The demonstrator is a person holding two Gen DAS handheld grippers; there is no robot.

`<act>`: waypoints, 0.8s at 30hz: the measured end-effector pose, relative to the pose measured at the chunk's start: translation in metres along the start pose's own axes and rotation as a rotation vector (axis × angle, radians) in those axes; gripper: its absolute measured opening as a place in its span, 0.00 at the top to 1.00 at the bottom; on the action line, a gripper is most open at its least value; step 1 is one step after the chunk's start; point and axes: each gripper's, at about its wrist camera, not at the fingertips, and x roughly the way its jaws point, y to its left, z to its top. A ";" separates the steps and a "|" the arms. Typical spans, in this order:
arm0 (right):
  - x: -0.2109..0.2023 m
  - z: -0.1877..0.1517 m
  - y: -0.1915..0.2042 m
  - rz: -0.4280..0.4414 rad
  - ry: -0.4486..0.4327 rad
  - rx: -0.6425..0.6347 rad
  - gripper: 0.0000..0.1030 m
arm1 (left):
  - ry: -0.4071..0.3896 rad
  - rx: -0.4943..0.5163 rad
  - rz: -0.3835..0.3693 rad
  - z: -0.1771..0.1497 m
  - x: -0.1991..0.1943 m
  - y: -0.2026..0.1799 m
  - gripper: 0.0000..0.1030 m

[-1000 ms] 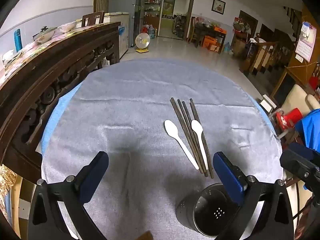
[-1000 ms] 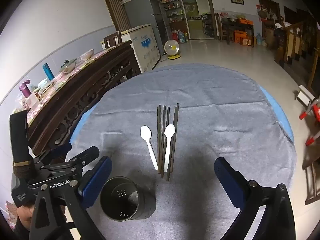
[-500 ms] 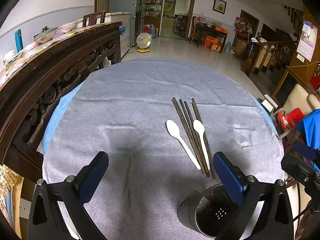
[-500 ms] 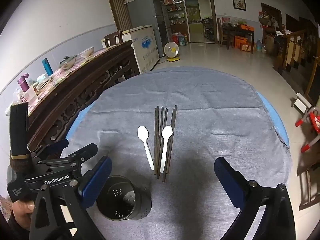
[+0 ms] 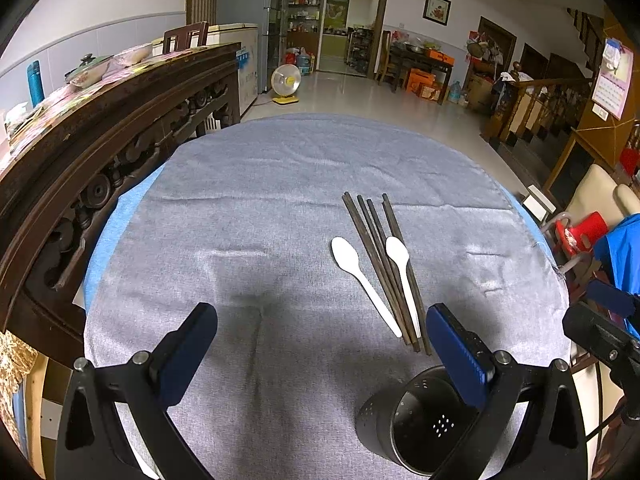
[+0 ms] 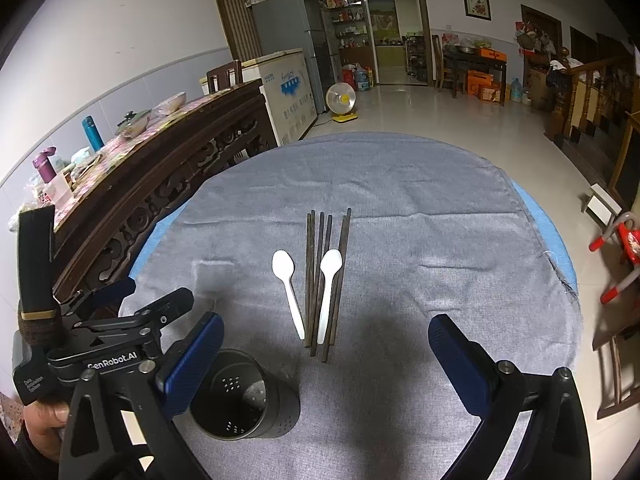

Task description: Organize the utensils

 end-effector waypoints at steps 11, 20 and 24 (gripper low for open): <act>0.003 0.000 -0.001 0.006 0.004 0.005 0.00 | -0.003 0.003 0.001 -0.001 0.002 0.000 0.00; 0.008 0.002 0.001 0.011 0.015 0.003 0.00 | 0.001 -0.002 0.000 0.000 0.005 0.001 0.00; 0.012 0.003 0.000 0.020 0.024 0.009 0.00 | 0.006 -0.005 0.001 0.000 0.008 0.004 0.00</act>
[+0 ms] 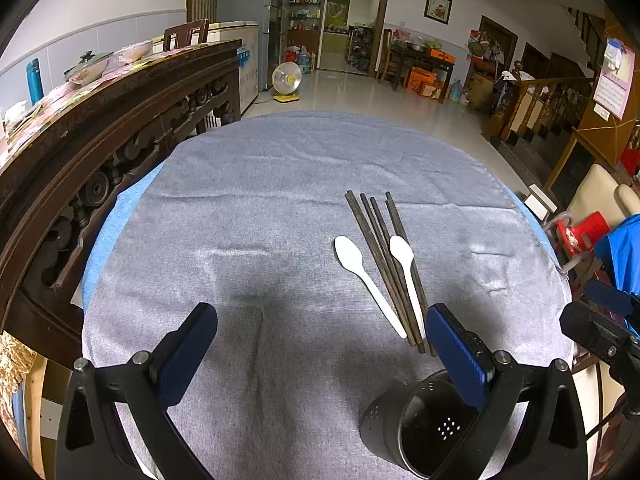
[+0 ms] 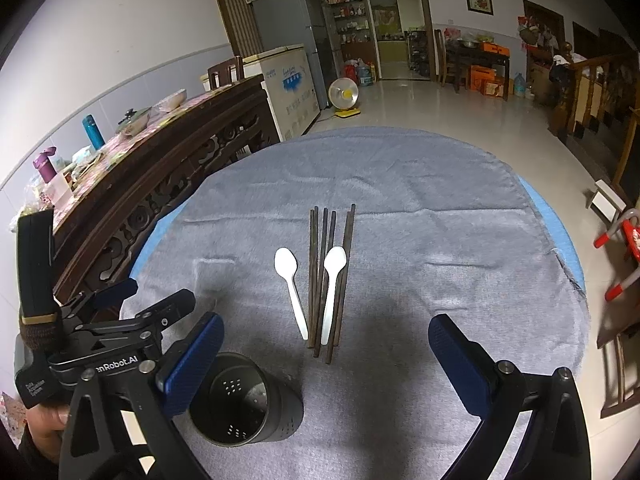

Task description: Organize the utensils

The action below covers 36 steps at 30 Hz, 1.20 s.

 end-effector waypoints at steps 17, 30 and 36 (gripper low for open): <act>0.016 0.007 -0.011 0.029 0.027 0.038 0.00 | 0.023 -0.006 -0.001 0.002 0.014 0.003 0.00; 0.028 0.012 -0.016 0.074 0.058 0.042 0.00 | 0.053 -0.033 -0.006 0.006 0.024 0.015 0.00; 0.074 0.022 -0.049 0.137 0.200 0.125 0.07 | 0.151 -0.104 -0.008 0.015 0.051 0.040 0.00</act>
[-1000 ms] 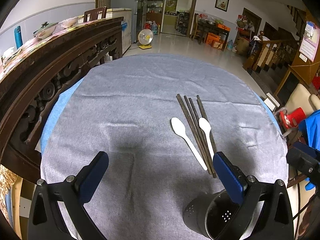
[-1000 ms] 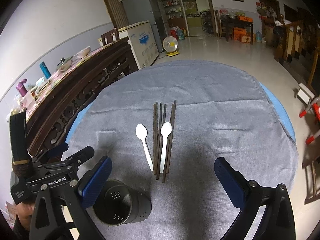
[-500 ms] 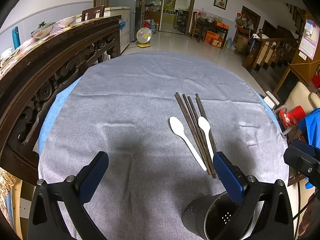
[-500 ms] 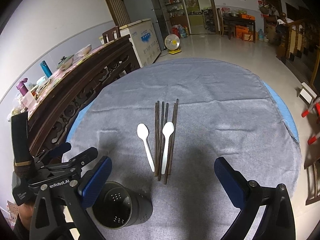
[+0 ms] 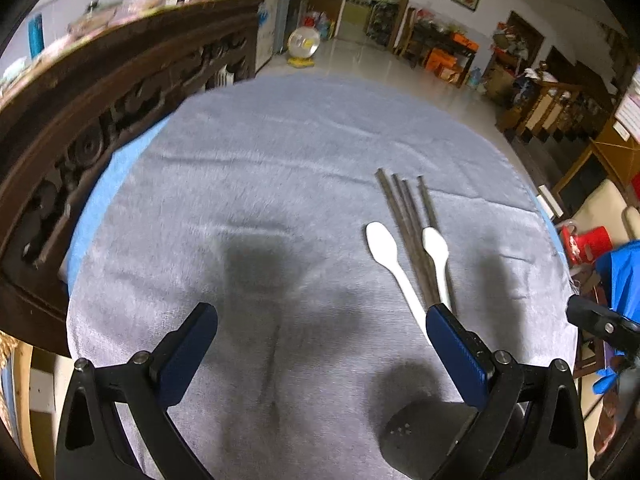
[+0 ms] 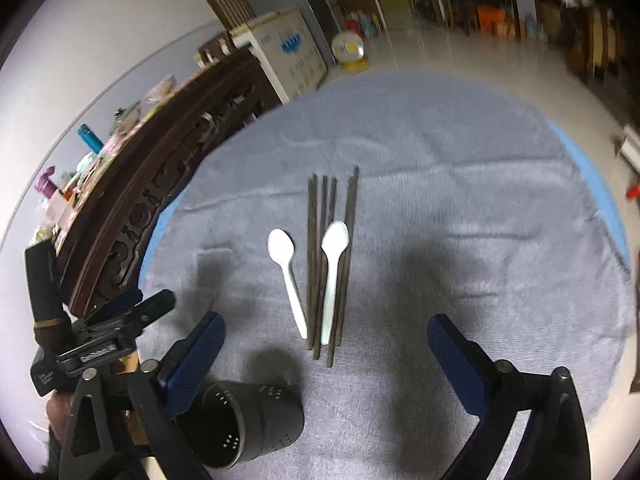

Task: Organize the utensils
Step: 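Move the left gripper toward a white spoon while the right gripper approaches the chopsticks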

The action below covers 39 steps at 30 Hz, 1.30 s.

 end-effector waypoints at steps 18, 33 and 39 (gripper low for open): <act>0.152 0.102 -0.031 -0.056 0.322 0.135 0.53 | 0.321 -0.098 -0.078 0.040 0.104 -0.011 0.29; 0.178 0.115 -0.042 -0.185 0.446 0.095 0.89 | 0.368 -0.023 -0.013 0.051 0.134 -0.043 0.37; 0.166 0.110 -0.062 -0.172 0.488 0.109 0.83 | 0.372 0.004 0.015 0.058 0.137 -0.054 0.37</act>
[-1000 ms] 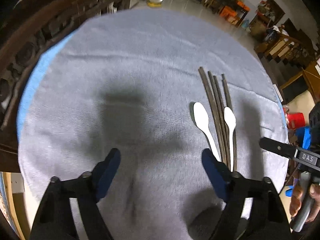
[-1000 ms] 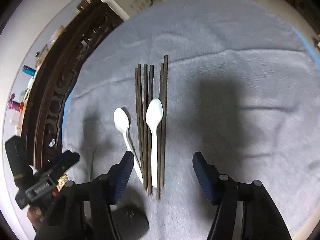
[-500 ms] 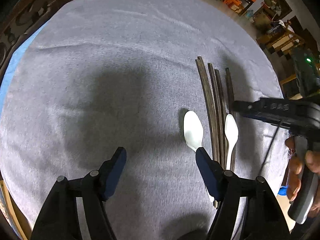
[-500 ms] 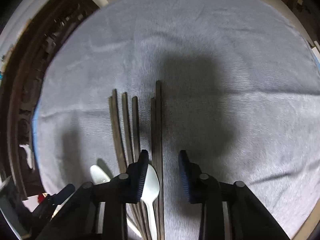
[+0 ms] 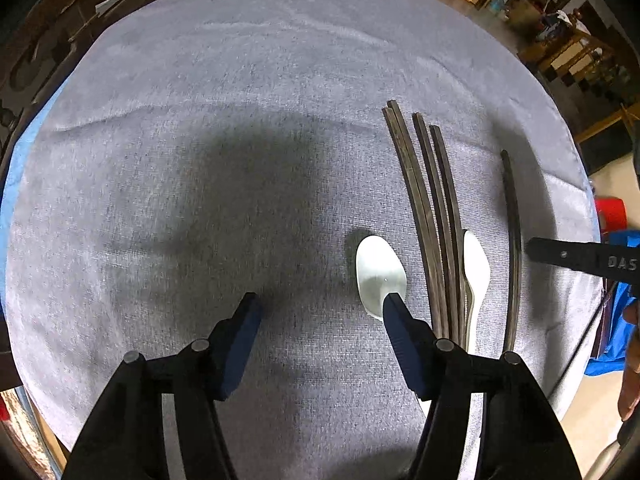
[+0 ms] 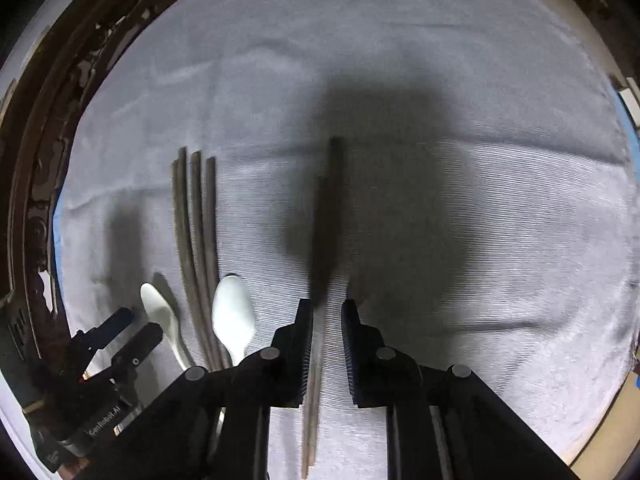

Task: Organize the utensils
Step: 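Move the left gripper toward a white spoon while the right gripper approaches the chopsticks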

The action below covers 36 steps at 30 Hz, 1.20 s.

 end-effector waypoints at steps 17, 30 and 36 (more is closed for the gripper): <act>0.034 -0.010 0.066 -0.144 0.032 -0.124 0.84 | -0.029 0.065 0.103 0.004 0.014 -0.043 0.37; 0.026 0.008 0.041 -0.059 0.063 0.004 0.83 | 0.016 0.085 0.100 0.013 0.012 -0.043 0.37; 0.010 0.012 0.026 -0.022 0.019 0.050 0.83 | 0.002 0.064 0.096 0.012 0.006 -0.034 0.37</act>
